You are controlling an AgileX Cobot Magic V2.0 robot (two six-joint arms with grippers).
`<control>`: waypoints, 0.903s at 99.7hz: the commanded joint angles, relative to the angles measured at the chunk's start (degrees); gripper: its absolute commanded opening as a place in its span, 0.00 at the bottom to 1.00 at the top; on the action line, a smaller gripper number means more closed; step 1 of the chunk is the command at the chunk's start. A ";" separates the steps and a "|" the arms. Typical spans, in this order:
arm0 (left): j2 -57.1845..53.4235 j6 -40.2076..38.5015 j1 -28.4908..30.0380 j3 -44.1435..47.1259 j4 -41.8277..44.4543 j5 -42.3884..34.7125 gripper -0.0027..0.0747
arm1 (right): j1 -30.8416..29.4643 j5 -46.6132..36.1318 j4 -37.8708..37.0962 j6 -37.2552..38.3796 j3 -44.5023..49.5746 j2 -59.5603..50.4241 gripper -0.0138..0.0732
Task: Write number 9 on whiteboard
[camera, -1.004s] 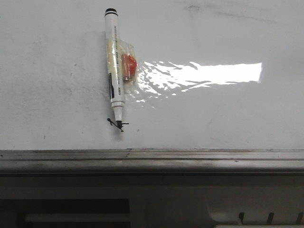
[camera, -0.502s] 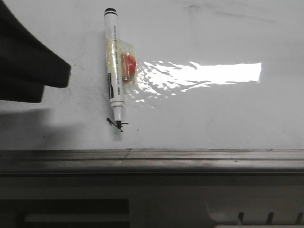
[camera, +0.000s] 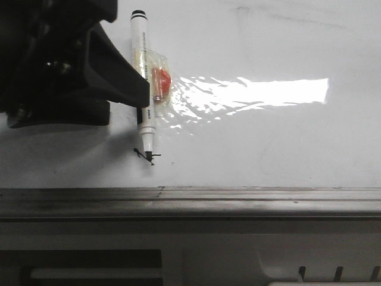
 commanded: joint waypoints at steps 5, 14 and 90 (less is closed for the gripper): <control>2.56 0.10 -0.47 -3.51 -0.48 -1.15 0.47 | 0.14 -4.92 0.02 -0.43 -1.26 1.10 0.67; 4.57 0.10 -0.47 -3.88 -0.56 -1.15 0.46 | 0.14 -4.92 0.12 -0.43 -1.26 1.10 0.67; -4.57 38.41 -3.26 -3.88 3.53 25.25 0.01 | 14.19 5.84 42.83 -43.76 -1.38 10.67 0.67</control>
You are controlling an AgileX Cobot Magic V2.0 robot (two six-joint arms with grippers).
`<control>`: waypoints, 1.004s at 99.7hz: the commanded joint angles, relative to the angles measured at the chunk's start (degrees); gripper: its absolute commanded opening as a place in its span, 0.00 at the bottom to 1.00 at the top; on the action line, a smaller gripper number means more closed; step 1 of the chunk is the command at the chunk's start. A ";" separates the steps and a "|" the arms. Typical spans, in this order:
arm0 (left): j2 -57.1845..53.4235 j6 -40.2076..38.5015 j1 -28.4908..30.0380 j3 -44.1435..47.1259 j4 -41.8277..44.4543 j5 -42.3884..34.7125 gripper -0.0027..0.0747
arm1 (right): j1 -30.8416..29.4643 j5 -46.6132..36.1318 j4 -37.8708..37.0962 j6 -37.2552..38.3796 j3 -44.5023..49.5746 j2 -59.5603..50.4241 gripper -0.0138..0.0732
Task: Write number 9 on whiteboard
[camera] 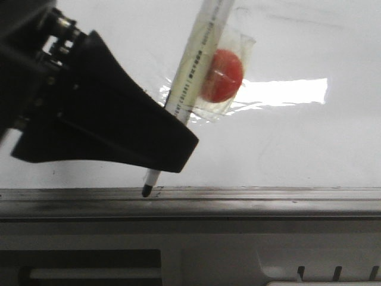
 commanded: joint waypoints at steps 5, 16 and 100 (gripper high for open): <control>-1.86 7.27 -0.46 -1.56 -2.52 3.30 0.01 | 6.01 -1.27 5.50 -8.76 -1.38 5.25 0.67; -1.86 12.71 -0.46 -1.56 -4.40 5.28 0.01 | 11.39 -3.33 6.01 -12.13 -1.38 10.65 0.67; -1.86 18.77 -0.46 -1.56 -5.67 5.46 0.01 | 18.47 -5.51 20.48 -24.58 -2.72 31.79 0.38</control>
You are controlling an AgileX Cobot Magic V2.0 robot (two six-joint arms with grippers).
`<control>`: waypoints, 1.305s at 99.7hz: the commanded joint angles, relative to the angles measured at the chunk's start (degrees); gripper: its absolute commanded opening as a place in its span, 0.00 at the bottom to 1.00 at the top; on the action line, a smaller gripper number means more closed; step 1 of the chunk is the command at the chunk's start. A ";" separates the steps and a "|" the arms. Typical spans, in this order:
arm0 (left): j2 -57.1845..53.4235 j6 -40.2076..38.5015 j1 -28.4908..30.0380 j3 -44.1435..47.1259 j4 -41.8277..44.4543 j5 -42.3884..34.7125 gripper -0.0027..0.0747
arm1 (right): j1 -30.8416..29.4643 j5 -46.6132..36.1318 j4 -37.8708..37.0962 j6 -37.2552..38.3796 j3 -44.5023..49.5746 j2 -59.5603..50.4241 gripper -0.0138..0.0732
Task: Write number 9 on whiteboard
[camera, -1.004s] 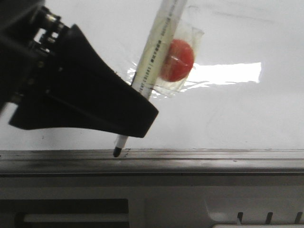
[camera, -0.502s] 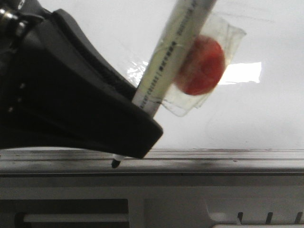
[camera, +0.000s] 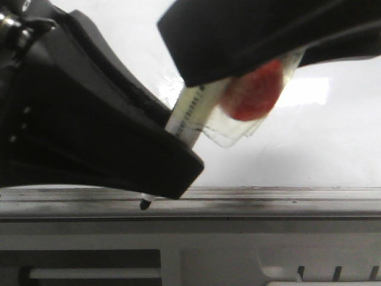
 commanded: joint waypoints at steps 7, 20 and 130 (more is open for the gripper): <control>-1.28 0.06 -0.46 -1.56 -4.26 -1.32 0.01 | -0.11 1.08 3.11 -0.84 -2.08 -0.23 0.19; -2.08 -0.33 -0.34 -1.56 -7.11 -3.03 0.13 | -0.11 1.70 1.58 -0.68 -2.34 -0.74 0.09; -31.90 -17.04 20.94 10.50 -11.88 -11.75 0.61 | 1.20 -39.35 -45.18 36.20 8.08 -20.08 0.10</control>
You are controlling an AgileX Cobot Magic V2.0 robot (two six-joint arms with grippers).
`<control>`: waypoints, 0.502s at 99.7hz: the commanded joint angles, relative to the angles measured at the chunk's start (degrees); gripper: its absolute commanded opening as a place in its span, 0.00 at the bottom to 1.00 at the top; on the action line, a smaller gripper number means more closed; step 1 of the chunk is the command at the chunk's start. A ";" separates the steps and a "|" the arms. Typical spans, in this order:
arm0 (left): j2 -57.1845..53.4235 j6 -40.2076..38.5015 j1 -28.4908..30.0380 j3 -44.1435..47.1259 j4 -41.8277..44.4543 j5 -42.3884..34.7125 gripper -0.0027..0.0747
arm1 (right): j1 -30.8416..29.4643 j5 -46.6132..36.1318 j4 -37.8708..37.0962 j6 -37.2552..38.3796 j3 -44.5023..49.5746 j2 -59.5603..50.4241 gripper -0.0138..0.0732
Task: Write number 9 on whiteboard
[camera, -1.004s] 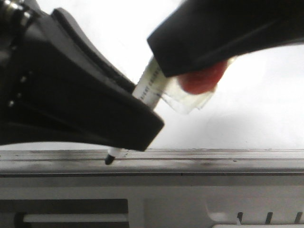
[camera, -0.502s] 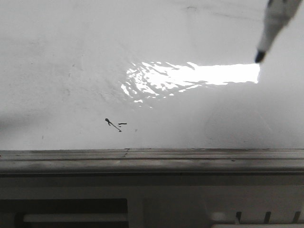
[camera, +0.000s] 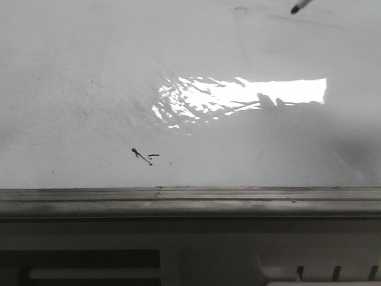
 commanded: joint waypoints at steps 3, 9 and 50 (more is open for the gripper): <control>0.02 -0.47 0.10 -1.62 -2.14 -2.19 0.59 | 0.03 -2.14 0.31 -0.56 -1.93 2.19 0.10; 0.02 -0.47 0.10 -1.62 -2.14 -2.61 0.51 | 0.10 -3.35 0.31 -0.56 -2.33 3.25 0.10; 0.02 -0.34 0.10 -1.62 -2.14 -2.76 0.01 | 2.89 -14.46 -0.24 -0.69 -3.38 12.43 0.10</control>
